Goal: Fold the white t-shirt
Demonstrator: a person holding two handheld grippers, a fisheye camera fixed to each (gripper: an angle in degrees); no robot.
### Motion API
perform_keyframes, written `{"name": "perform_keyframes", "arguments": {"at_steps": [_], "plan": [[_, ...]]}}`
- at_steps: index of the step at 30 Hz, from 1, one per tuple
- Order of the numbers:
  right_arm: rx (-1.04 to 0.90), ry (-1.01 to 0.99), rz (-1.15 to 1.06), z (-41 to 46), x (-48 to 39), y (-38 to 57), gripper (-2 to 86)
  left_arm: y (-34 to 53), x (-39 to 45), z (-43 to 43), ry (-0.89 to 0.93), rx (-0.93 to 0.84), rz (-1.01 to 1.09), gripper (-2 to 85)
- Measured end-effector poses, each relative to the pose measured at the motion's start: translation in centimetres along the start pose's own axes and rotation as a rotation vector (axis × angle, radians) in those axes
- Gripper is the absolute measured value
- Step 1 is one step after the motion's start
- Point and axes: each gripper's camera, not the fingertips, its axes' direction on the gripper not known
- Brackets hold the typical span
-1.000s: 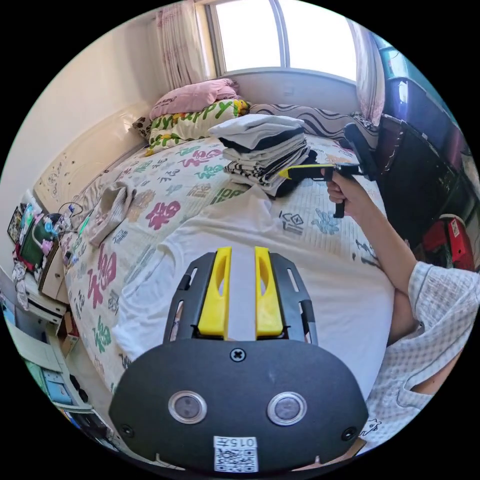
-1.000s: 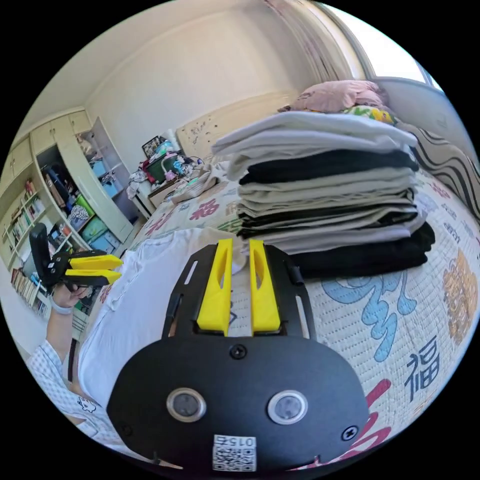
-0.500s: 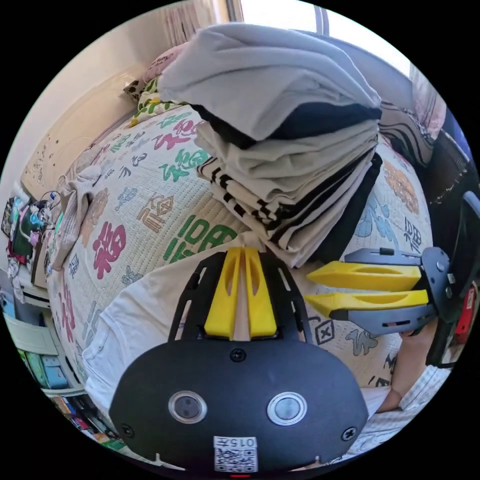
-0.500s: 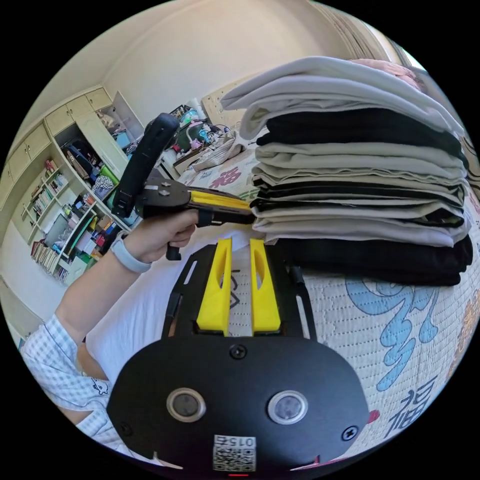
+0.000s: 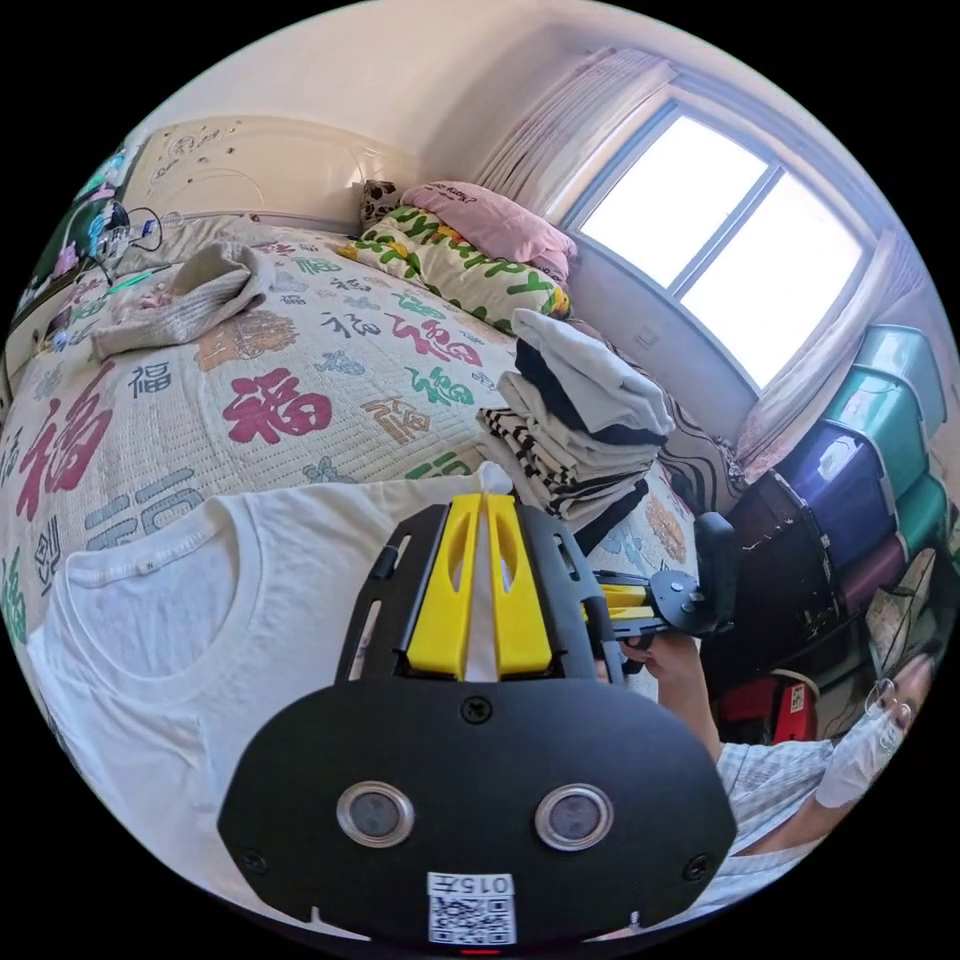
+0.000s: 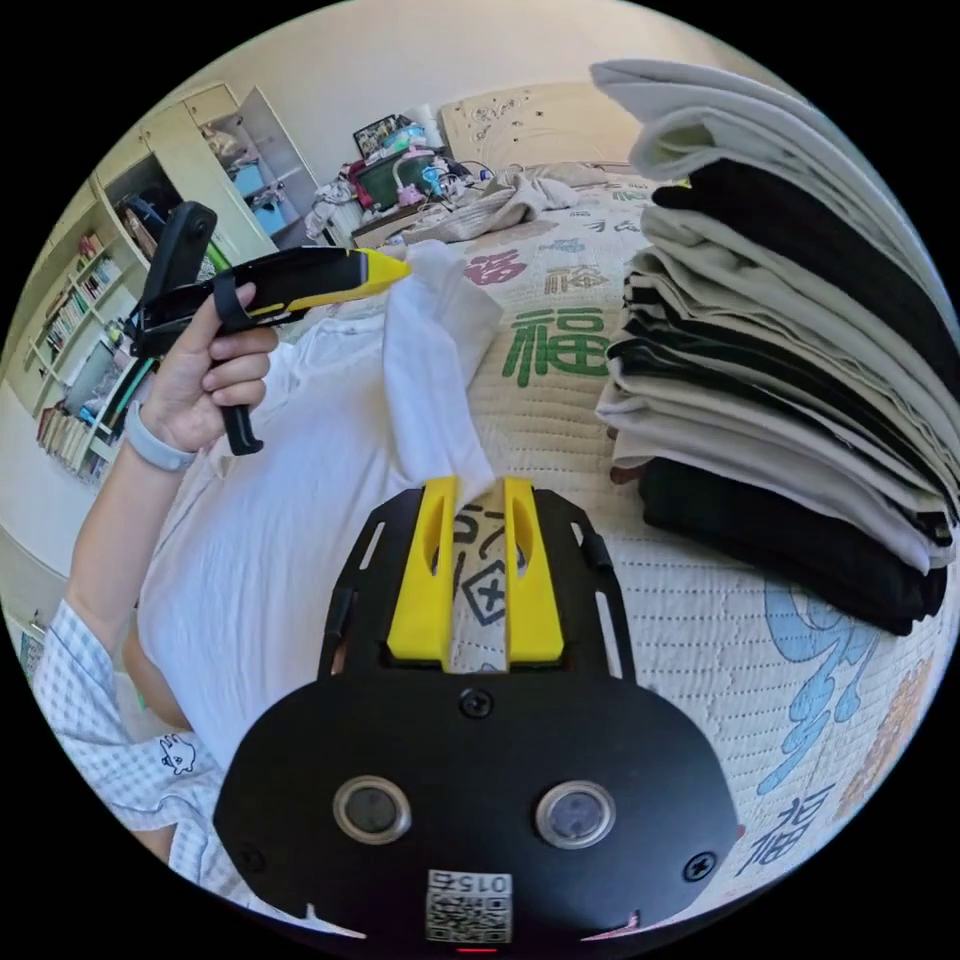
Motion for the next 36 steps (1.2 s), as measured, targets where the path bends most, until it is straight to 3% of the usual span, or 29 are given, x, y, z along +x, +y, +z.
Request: {"name": "perform_keyframes", "arguments": {"at_steps": [6, 14, 19, 23, 30, 36], "plan": [[0.009, 0.054, -0.070, 0.1, -1.1, 0.5, 3.5, 0.7, -4.0, -1.8, -0.005, 0.002, -0.099, 1.8], [0.087, -0.021, -0.037, -1.3, 0.4, 1.4, 2.9, -1.7, -2.0, -3.7, -0.158, 0.086, -0.051, 11.0], [0.083, 0.004, -0.062, -1.3, -0.1, 1.6, 3.1, -4.2, -2.3, 1.4, -0.326, -0.125, -0.074, 9.5], [0.088, 0.024, -0.078, -1.5, -0.4, 1.8, 3.3, -4.4, -3.7, 2.1, -0.324, -0.137, -0.136, 3.3], [0.225, -0.013, -0.193, -4.6, -2.2, 2.4, 3.3, -3.2, -4.8, -6.1, -0.124, 0.098, -0.116, 0.4], [0.107, -0.146, -0.507, -4.2, -6.5, 2.2, 3.5, -0.4, -8.3, -10.8, -0.059, 0.088, -0.159, 0.3]]}}
